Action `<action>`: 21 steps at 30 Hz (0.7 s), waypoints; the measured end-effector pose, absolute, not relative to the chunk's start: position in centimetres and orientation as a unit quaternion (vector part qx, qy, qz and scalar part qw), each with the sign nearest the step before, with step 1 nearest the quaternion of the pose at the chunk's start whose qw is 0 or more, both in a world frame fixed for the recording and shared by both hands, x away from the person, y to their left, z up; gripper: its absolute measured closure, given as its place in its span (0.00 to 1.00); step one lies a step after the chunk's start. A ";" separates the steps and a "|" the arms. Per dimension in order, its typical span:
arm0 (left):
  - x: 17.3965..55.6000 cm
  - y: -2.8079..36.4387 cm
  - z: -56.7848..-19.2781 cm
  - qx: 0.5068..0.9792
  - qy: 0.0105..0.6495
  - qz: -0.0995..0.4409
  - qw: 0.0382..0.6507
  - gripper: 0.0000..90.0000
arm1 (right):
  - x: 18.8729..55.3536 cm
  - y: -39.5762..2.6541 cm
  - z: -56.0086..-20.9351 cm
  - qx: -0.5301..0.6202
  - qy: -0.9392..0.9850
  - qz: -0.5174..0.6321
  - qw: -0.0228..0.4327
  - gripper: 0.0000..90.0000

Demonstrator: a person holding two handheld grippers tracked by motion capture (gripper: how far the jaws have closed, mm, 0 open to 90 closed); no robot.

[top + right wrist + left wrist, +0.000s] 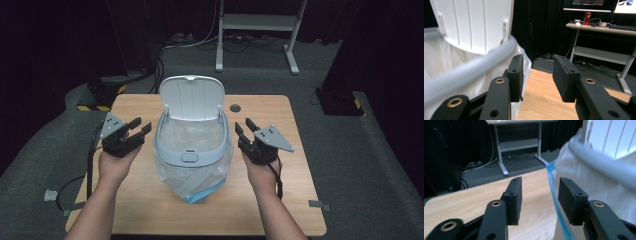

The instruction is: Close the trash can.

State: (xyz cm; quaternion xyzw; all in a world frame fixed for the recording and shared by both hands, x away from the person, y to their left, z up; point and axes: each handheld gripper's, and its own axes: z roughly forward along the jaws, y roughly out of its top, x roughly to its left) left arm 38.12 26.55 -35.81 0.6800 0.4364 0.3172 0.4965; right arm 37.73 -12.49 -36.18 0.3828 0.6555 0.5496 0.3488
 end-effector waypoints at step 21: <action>43.2 25.1 -30.5 0.641 0.445 0.318 0.539 0.52 | 43.2 -9.6 -30.3 0.388 0.645 0.545 0.370 0.66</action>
